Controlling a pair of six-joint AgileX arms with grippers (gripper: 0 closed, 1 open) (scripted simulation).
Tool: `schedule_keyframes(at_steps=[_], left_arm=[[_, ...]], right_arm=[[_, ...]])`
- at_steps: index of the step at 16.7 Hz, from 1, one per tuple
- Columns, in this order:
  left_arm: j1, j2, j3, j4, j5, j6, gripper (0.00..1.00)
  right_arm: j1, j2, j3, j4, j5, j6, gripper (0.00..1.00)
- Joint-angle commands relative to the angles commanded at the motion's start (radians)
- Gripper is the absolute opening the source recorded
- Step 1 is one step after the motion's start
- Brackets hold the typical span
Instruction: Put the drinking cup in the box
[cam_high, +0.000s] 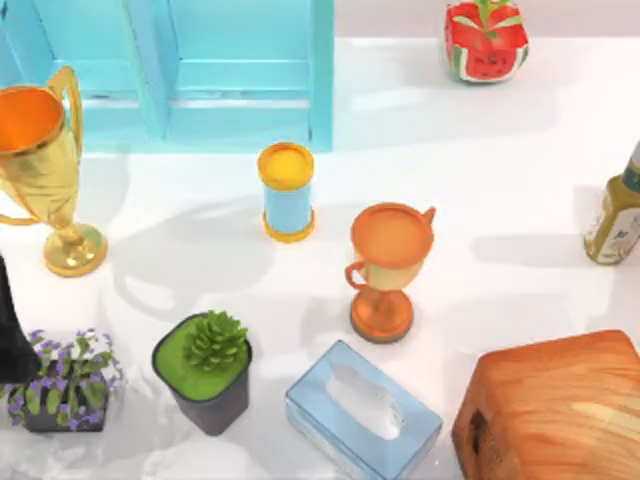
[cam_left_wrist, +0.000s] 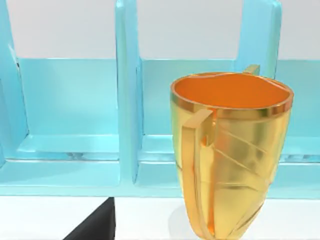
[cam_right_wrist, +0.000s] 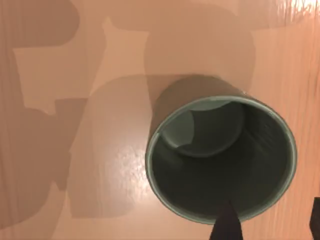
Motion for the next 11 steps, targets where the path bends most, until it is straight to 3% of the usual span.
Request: schedule_keyframes(at_steps=[5,11], left_arm=[[0.0,0.0,0.0,0.0,0.0,0.0,1.0],[0.0,0.0,0.0,0.0,0.0,0.0,1.0]], right_arm=[[0.0,0.0,0.0,0.0,0.0,0.0,0.98],[0.0,0.0,0.0,0.0,0.0,0.0,1.0]])
